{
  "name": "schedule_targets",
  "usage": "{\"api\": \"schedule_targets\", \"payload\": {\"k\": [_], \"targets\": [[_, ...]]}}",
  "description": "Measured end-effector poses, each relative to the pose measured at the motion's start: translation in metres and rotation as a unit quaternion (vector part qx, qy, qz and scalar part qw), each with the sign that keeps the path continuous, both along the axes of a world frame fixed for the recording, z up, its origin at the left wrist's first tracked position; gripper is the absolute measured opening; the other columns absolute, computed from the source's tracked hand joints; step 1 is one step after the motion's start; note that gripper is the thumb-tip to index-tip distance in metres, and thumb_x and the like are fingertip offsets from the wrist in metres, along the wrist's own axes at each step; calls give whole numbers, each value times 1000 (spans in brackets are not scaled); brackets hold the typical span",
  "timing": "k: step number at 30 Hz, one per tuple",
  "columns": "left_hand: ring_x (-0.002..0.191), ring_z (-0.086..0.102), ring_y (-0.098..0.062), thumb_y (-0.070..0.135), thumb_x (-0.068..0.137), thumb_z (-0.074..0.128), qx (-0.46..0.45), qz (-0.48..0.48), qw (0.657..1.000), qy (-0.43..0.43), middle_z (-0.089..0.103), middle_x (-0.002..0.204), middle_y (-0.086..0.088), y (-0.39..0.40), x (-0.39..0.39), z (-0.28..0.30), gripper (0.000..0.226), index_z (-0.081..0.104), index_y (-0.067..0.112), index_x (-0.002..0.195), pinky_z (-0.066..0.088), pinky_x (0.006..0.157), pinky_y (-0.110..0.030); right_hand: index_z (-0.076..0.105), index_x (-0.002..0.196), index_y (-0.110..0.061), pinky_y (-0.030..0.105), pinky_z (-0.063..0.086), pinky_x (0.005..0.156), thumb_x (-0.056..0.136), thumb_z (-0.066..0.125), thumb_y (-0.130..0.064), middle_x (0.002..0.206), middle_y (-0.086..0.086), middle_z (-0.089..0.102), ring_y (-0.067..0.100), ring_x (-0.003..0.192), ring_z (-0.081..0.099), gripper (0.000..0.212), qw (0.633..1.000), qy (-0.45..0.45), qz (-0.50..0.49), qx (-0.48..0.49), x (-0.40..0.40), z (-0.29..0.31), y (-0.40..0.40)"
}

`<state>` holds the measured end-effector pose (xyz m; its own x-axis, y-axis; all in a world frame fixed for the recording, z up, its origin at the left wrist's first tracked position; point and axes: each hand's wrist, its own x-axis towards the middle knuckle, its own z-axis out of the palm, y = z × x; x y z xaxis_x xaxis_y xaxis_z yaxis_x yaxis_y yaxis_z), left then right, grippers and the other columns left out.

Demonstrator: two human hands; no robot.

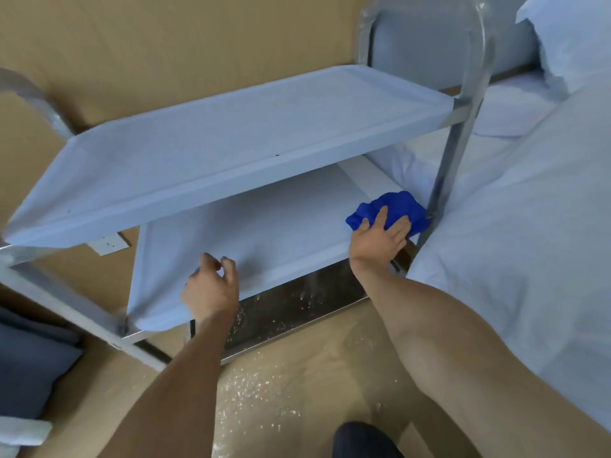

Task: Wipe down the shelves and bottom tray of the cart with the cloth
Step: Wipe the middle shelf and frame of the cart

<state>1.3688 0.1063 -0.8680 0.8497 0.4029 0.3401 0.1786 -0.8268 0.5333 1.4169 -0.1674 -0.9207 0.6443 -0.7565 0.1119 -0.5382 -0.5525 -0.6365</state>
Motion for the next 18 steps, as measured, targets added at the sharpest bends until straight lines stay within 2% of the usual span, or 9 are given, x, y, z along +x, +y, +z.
{"api": "schedule_targets", "payload": {"k": [3,5,7,10,14,16,18], "targets": [[64,55,-40,28,93,51,37,-88,995,34,59,65,-16,-59,30,-5,23,57,8,84,37,59,-32,36,151,-19,51,21,117,101,41,-42,154,26,30,41,142,29,56,994,74,41,-65,28,11,-42],[62,50,-38,28,93,50,33,-81,995,52,55,63,-16,-80,42,-15,24,57,8,82,36,59,-32,32,153,-20,49,24,116,101,39,-43,151,26,31,40,138,33,58,988,120,62,-69,47,20,-70],[63,49,-38,29,93,49,41,-64,995,68,58,67,-22,-84,50,-28,25,56,8,81,38,61,-34,24,155,-22,49,24,116,101,38,-45,151,26,29,41,139,31,60,984,152,67,-63,66,25,-89],[65,56,-43,30,93,49,52,-49,996,62,60,69,-27,-84,59,-38,28,55,7,79,42,62,-37,22,154,-21,51,23,116,100,40,-43,147,27,33,42,136,34,62,982,159,63,-76,99,23,-100],[65,58,-45,24,95,46,80,-44,995,51,61,69,-28,-88,60,-41,28,58,4,80,35,58,-35,30,150,-16,52,24,114,99,38,-38,143,31,36,45,131,39,57,972,181,66,-135,125,18,-87],[66,58,-44,23,96,44,81,-44,994,60,62,70,-27,-90,60,-40,27,58,4,82,33,58,-34,39,145,-16,49,33,107,98,38,-37,138,28,43,41,124,45,51,966,169,103,-166,126,19,-63],[67,59,-44,22,96,44,78,-44,994,68,63,72,-27,-91,58,-38,27,59,4,84,33,59,-34,49,139,-18,45,38,98,97,41,-36,128,23,52,39,114,51,46,960,126,187,-164,115,19,-20]]}}
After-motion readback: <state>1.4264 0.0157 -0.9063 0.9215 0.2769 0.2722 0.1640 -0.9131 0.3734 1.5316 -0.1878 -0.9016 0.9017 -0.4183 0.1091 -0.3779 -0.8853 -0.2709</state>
